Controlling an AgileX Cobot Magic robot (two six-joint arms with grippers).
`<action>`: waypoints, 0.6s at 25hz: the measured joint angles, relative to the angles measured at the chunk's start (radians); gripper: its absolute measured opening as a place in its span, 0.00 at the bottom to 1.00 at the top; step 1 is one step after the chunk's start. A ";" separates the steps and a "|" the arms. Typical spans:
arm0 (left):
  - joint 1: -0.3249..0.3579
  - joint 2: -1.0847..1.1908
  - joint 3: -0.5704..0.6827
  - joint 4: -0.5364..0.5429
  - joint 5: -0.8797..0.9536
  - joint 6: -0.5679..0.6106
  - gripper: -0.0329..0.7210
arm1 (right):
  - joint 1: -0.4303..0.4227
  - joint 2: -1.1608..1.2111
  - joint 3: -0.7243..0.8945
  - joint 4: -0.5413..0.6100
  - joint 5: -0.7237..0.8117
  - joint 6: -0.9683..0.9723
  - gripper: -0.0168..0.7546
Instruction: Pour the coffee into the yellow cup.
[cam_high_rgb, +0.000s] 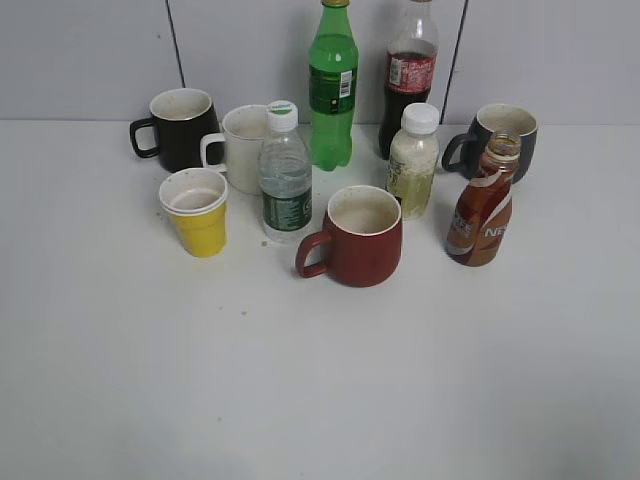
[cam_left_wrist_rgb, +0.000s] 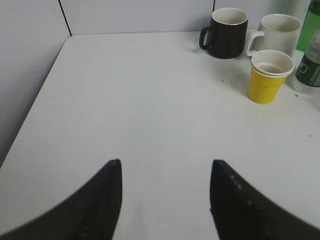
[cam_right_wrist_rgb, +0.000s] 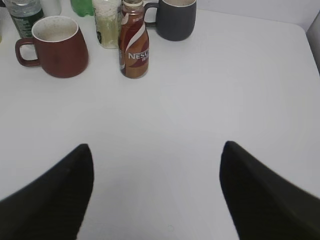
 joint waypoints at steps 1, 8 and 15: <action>0.000 0.000 0.000 0.000 0.000 0.000 0.61 | 0.000 0.000 0.000 0.000 0.000 0.000 0.79; 0.000 0.000 0.000 0.000 0.000 0.000 0.59 | 0.000 0.000 0.000 0.000 0.000 0.000 0.79; 0.000 0.000 0.000 0.000 0.000 0.000 0.56 | 0.000 0.000 0.000 0.000 0.000 0.000 0.78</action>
